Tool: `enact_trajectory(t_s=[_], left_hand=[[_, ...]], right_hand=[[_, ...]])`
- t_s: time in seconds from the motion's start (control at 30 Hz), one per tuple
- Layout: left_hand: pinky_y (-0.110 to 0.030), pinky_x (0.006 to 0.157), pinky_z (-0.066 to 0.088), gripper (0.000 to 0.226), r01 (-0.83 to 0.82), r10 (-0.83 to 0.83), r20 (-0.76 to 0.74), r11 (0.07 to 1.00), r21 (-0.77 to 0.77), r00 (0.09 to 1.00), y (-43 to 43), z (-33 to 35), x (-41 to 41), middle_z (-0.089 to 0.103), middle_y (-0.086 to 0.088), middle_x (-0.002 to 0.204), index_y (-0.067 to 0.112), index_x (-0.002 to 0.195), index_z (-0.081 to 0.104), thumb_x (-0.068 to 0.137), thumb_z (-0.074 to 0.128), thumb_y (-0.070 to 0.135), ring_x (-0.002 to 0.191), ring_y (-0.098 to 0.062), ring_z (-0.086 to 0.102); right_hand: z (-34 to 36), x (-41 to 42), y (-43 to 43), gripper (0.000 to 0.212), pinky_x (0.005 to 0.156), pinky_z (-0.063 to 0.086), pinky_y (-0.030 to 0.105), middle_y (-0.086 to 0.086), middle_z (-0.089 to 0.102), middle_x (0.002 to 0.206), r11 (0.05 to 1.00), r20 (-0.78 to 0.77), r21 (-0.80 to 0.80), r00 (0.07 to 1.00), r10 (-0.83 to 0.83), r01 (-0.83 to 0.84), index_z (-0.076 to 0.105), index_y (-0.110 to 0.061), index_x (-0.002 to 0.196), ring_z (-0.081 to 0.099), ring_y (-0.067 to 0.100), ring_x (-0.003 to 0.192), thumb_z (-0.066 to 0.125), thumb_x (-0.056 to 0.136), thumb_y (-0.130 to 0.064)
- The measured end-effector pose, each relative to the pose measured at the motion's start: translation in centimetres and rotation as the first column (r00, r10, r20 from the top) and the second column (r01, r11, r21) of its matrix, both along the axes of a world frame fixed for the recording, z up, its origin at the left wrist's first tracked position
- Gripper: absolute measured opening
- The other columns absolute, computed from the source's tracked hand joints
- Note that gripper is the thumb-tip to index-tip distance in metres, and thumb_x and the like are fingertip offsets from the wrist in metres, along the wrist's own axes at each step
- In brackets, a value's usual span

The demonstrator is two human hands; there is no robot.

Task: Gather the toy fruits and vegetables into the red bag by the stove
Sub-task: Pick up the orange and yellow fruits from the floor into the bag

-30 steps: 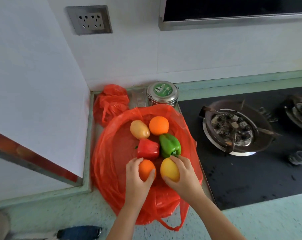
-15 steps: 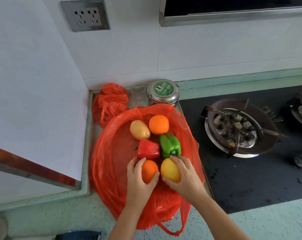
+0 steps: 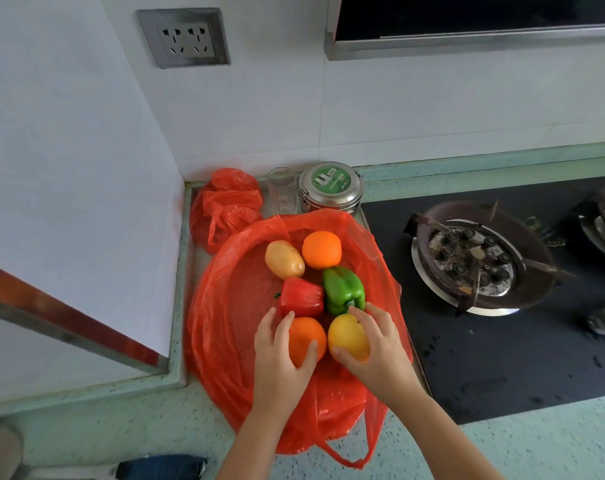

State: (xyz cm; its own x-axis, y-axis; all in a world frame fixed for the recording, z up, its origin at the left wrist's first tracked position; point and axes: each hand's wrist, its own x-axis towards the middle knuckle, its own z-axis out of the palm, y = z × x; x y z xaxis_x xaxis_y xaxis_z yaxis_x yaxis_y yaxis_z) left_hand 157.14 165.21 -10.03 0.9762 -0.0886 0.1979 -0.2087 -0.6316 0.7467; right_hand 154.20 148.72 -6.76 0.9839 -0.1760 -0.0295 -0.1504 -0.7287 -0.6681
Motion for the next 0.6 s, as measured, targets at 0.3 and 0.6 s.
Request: enact_trajectory(t_s=[0.3, 0.6], left_hand=[[-0.051, 0.095, 0.043, 0.046, 0.007, -0.04, 0.197, 0.986, 0.165, 0.98, 0.7, 2.2, -1.6, 0.053, -0.016, 0.126, 0.007, 0.118, 0.058, 0.083, 0.05, 0.035, 0.121, -0.035, 0.044], [-0.056, 0.092, 0.043, 0.043, -0.095, 0.017, 0.327, 0.97, 0.223, 0.945, 1.0, 4.7, -4.6, 0.056, -0.013, 0.123, 0.008, 0.118, 0.059, 0.083, 0.052, 0.032, 0.122, -0.032, 0.043]], right_hand=[[1.2, -1.6, 0.9, 0.056, 0.102, 0.034, 0.048, 0.006, 0.034, 0.143, 0.991, 0.129, -0.136, 0.992, 0.008, 0.01, 0.044, -0.021, 0.132, 0.029, 0.028, 0.132, 0.061, 0.082, -0.041], [3.5, -2.9, 1.4, 0.04, 0.098, 0.038, 0.047, 0.01, 0.055, 0.125, 0.96, 0.375, -0.268, 0.91, 0.176, -0.075, 0.056, -0.014, 0.115, 0.043, 0.028, 0.121, 0.06, 0.079, -0.029]])
